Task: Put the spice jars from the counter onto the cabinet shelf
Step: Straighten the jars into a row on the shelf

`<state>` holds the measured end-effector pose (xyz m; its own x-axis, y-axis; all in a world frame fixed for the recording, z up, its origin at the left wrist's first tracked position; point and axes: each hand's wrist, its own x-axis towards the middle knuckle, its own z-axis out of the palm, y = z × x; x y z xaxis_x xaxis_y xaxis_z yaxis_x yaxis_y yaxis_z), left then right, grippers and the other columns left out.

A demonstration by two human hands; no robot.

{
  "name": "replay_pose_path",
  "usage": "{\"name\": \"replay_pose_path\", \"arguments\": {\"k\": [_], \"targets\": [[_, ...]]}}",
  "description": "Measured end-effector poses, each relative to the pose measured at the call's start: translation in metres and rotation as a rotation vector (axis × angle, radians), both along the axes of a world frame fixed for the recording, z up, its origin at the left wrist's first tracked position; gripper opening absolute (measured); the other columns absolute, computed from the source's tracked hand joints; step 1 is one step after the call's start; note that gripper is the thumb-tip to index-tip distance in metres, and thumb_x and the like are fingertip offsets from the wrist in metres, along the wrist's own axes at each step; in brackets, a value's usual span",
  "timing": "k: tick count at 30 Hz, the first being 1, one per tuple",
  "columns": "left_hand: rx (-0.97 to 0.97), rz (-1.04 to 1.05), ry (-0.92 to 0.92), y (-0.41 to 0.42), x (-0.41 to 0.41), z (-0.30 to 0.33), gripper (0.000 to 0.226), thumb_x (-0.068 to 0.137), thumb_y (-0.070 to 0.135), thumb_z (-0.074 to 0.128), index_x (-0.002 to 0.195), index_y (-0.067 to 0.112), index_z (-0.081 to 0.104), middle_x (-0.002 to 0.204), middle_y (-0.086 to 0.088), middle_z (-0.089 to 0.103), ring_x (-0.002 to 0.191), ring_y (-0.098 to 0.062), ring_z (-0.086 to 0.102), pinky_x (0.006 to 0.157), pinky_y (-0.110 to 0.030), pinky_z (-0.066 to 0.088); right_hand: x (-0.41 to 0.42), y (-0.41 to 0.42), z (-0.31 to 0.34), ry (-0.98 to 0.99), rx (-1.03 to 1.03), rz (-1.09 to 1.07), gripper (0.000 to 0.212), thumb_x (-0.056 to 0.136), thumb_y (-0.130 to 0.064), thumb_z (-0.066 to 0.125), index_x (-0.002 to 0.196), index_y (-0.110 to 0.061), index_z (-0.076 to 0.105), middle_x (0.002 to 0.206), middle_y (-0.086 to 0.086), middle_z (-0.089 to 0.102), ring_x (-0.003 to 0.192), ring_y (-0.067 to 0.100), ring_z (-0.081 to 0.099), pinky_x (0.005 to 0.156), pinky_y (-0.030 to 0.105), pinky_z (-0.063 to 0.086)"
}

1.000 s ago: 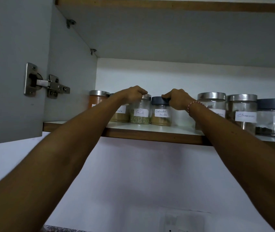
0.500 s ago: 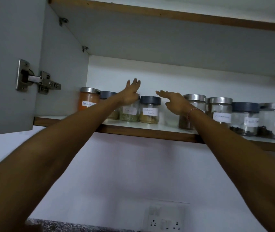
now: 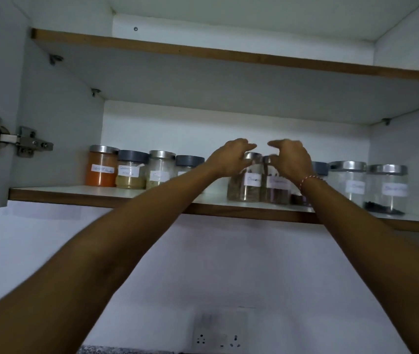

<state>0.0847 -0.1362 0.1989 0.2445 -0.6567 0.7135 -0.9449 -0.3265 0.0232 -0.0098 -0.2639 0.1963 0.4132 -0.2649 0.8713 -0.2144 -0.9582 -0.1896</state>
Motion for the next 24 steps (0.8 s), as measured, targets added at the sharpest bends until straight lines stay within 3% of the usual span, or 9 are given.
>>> {"name": "replay_pose_path", "arguments": {"k": [2,4,8,17,24], "targets": [[-0.037,0.074,-0.063,-0.015,-0.004,0.001,0.042,0.091,0.026,0.055,0.132,0.013,0.051,0.130,-0.012,0.053,0.118,-0.028,0.051,0.096,-0.038,0.042,-0.004,-0.013,-0.004,0.121,-0.032,-0.070,0.029,0.090,-0.010,0.054,0.118,-0.009,0.062,0.117,0.019,0.065,0.104,0.033,0.060,0.092,0.041,0.049],[-0.129,0.084,-0.071,-0.025,-0.003,0.002,0.033,0.090,0.023,0.057,0.121,0.013,0.061,0.122,-0.010,0.061,0.110,-0.027,0.057,0.091,-0.036,0.046,-0.004,-0.019,-0.007,0.116,-0.076,-0.029,0.025,0.090,-0.008,0.055,0.113,-0.007,0.066,0.108,0.019,0.068,0.095,0.033,0.063,0.087,0.039,0.051],[-0.180,0.081,0.015,-0.027,0.004,0.008,0.026,0.086,0.011,0.062,0.112,0.009,0.067,0.114,-0.011,0.067,0.101,-0.024,0.063,0.090,-0.034,0.051,-0.002,-0.029,-0.005,0.077,-0.065,0.088,0.026,0.088,-0.003,0.057,0.112,-0.006,0.067,0.108,0.018,0.069,0.096,0.031,0.064,0.087,0.037,0.050],[-0.116,0.222,0.013,-0.023,0.044,0.014,0.030,0.085,0.003,0.061,0.114,0.009,0.065,0.119,-0.013,0.063,0.105,-0.027,0.060,0.094,-0.039,0.050,0.031,-0.030,-0.001,0.105,-0.017,0.142,0.031,0.087,0.007,0.052,0.115,0.000,0.063,0.115,0.020,0.066,0.107,0.032,0.061,0.098,0.038,0.047],[-0.087,0.267,0.022,-0.016,0.070,0.015,0.033,0.087,0.000,0.055,0.118,0.008,0.063,0.123,-0.014,0.062,0.109,-0.028,0.060,0.097,-0.040,0.048,0.053,-0.025,-0.001,0.229,0.013,0.161,0.032,0.085,0.013,0.043,0.109,0.009,0.063,0.108,0.026,0.065,0.102,0.039,0.059,0.092,0.044,0.048]]}}
